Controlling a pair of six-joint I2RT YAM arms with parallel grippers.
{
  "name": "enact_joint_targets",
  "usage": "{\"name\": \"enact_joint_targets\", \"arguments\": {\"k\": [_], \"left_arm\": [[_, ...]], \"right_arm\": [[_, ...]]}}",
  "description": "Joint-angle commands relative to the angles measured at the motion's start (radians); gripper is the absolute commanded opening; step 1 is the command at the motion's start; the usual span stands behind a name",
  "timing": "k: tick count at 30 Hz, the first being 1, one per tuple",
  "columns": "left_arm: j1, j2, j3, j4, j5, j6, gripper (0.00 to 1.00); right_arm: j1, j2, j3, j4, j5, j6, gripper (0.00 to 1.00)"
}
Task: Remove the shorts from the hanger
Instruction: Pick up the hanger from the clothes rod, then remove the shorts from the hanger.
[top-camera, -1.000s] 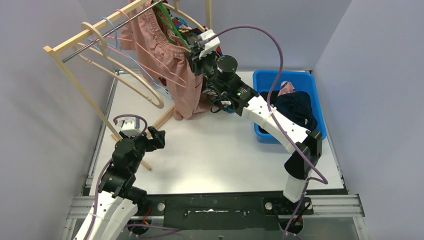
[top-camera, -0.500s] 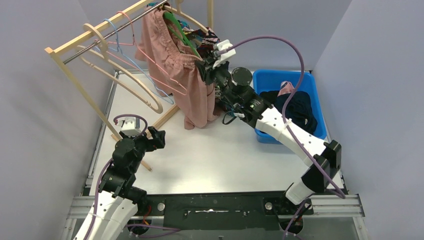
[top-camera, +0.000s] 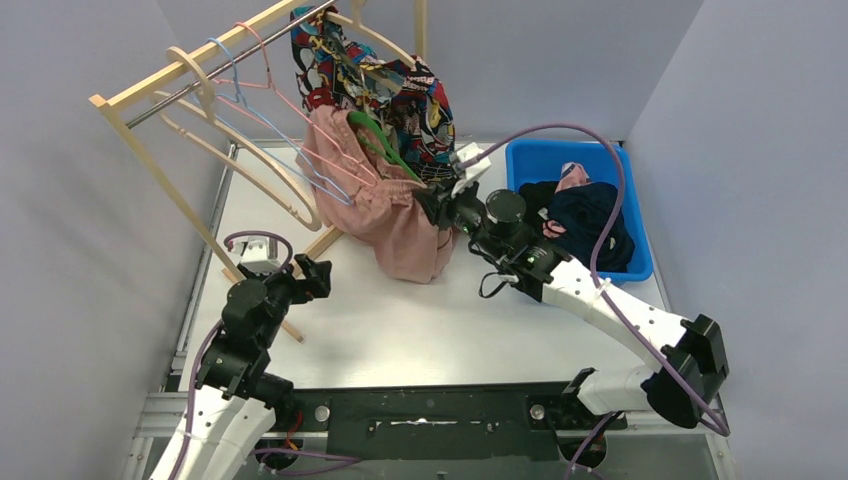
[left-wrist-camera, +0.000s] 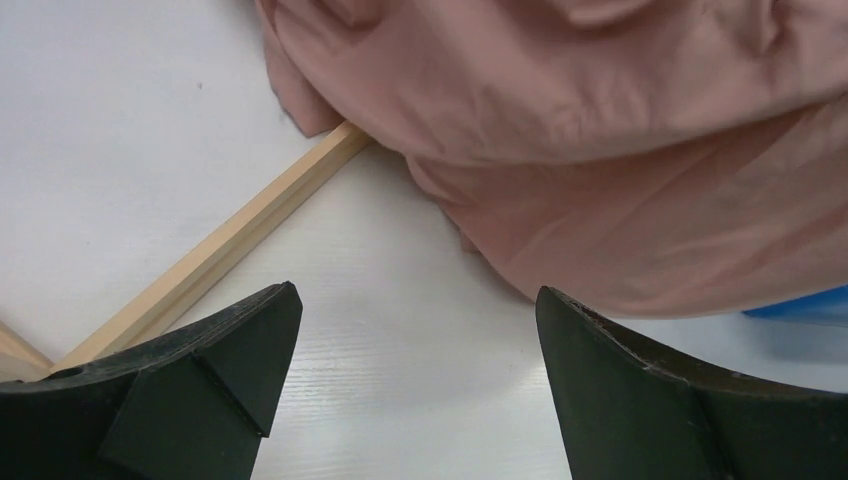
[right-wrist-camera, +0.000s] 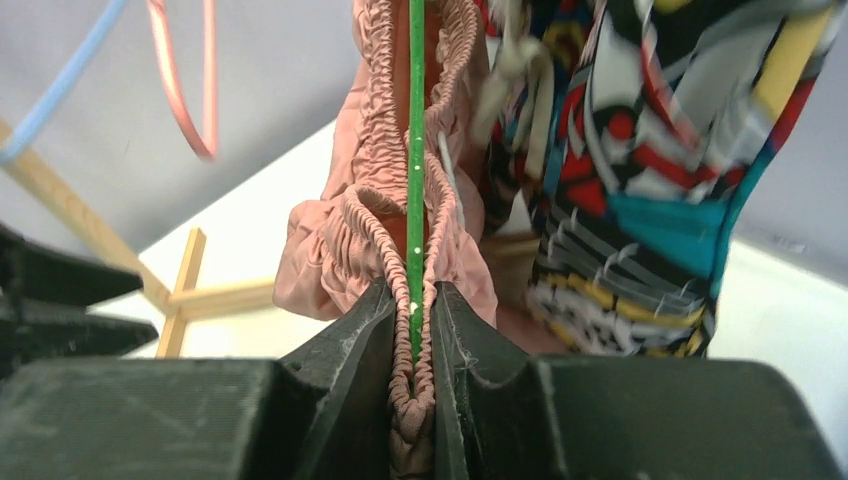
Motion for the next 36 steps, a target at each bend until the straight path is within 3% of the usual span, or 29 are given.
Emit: {"name": "enact_joint_targets", "arguments": {"k": [1,5,9,14,17,23,30,36], "left_arm": [[0.005,-0.032,0.008,0.067,0.051,-0.009,0.89],[0.004,-0.065,0.004,0.079,0.081,-0.009,0.89],[0.004,-0.086,-0.004,0.105,0.09,-0.004,0.89],[0.004,-0.08,-0.005,0.137,0.192,0.002,0.89],[0.004,-0.087,-0.01,0.163,0.262,-0.003,0.89],[0.004,-0.142,-0.043,0.222,0.351,-0.032,0.89],[0.004,-0.153,-0.069,0.316,0.396,-0.102,0.89],[0.004,-0.087,-0.101,0.418,0.443,-0.127,0.89]], "right_arm": [[-0.006,-0.093,-0.121,0.143,-0.106,0.073,0.0],[-0.008,-0.162,-0.246,0.083,-0.275,0.046,0.0],[-0.051,-0.258,-0.231,-0.191,-0.185,-0.024,0.0],[-0.126,-0.372,-0.286,-0.274,-0.429,-0.022,0.0],[-0.125,-0.393,-0.285,-0.356,-0.525,-0.042,0.0],[-0.126,-0.348,-0.257,-0.479,-0.555,-0.043,0.0],[-0.123,-0.307,-0.239,-0.545,-0.647,-0.06,0.0],[-0.112,-0.306,-0.254,-0.492,-0.696,-0.051,0.0]]}}
